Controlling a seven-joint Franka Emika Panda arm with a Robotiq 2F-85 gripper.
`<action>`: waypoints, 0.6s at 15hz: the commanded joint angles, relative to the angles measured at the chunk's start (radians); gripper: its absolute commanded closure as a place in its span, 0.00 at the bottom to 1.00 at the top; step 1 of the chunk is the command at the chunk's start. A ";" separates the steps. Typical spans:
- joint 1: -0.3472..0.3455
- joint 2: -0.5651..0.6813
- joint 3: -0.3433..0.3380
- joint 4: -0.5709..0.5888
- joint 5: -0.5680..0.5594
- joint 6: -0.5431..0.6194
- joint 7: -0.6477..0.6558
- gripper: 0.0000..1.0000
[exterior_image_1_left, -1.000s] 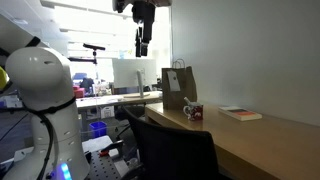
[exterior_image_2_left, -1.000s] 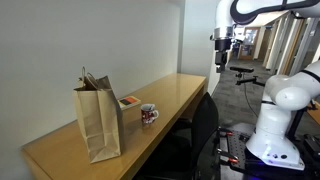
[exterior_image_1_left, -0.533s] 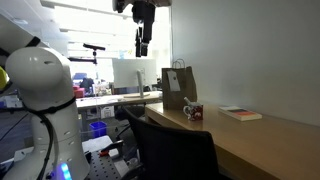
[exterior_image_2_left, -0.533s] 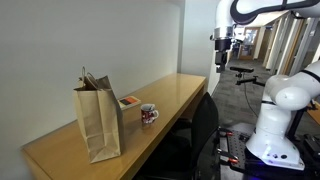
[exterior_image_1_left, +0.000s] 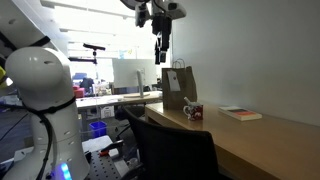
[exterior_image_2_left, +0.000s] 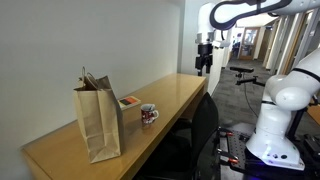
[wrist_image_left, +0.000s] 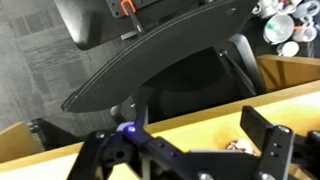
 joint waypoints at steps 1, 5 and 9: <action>0.000 0.239 0.064 0.181 -0.022 -0.018 0.097 0.00; 0.042 0.472 0.082 0.380 -0.016 -0.018 0.106 0.00; 0.082 0.654 0.074 0.525 0.026 0.043 0.116 0.00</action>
